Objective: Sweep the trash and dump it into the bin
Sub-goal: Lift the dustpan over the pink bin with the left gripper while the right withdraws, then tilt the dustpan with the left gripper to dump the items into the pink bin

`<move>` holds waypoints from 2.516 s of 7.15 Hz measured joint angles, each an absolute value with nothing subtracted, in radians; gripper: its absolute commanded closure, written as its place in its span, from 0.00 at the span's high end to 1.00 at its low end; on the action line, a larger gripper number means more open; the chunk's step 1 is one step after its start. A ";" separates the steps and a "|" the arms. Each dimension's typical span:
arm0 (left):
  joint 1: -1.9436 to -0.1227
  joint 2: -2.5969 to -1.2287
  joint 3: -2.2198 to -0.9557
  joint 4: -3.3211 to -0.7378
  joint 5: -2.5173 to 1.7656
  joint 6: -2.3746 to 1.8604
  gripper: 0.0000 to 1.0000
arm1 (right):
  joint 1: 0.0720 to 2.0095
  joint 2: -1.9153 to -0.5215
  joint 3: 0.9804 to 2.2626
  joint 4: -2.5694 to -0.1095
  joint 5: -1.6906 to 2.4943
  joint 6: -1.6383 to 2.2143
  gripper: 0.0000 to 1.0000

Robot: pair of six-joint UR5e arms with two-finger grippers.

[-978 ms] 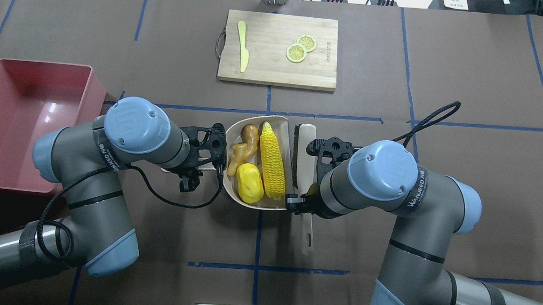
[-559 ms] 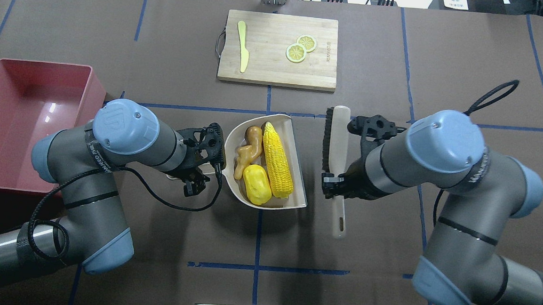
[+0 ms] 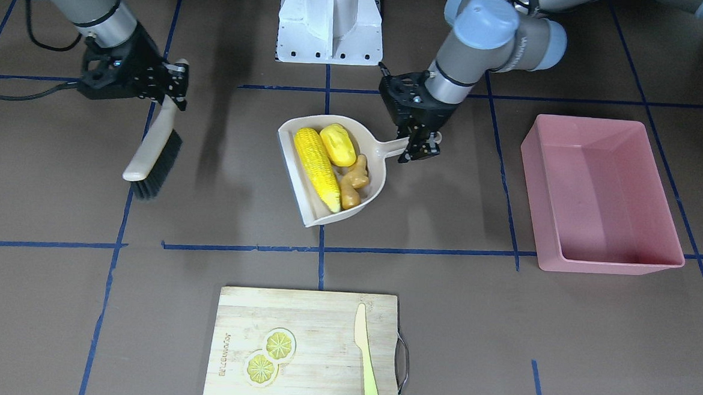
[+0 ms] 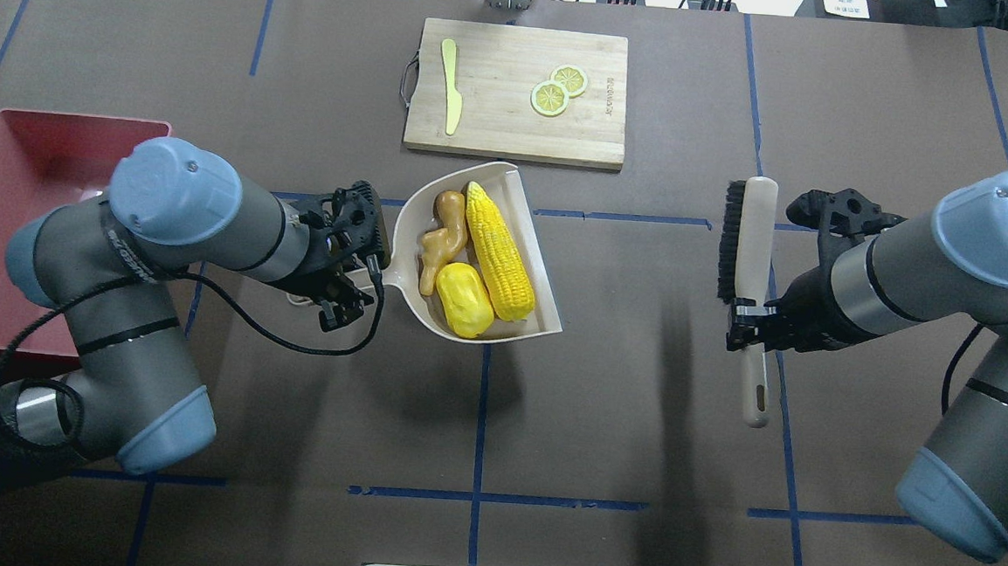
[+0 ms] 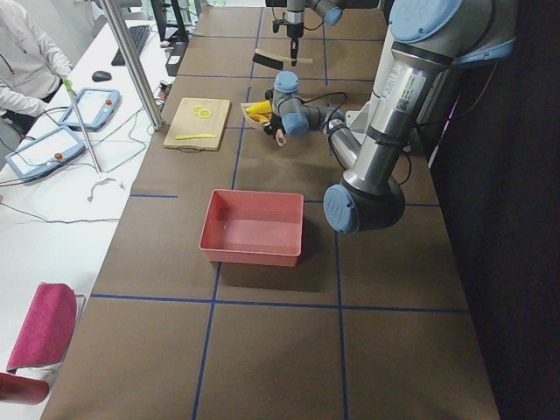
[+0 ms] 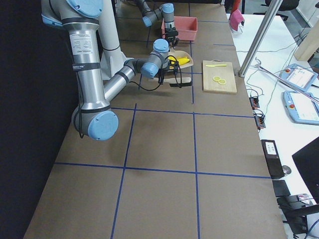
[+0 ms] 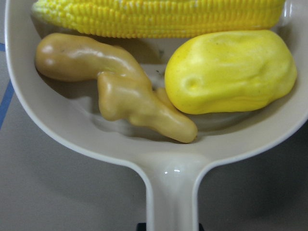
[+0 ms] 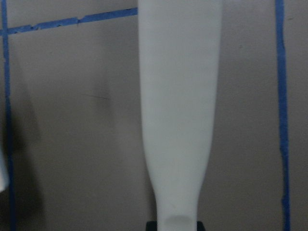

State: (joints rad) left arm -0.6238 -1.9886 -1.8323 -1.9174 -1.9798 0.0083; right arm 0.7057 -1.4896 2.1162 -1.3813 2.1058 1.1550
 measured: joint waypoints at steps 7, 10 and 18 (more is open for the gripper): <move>-1.181 -1.574 -1.986 -1.920 -2.341 0.291 0.06 | 0.790 -1.656 2.119 -1.375 2.107 0.921 0.01; -1.400 -1.481 -1.881 -1.918 -2.396 0.510 0.06 | 0.791 -1.660 2.106 -1.375 2.105 0.920 0.01; -1.384 -1.507 -1.874 -1.907 -1.836 1.379 0.06 | 0.792 -1.680 2.105 -1.373 2.106 0.919 0.02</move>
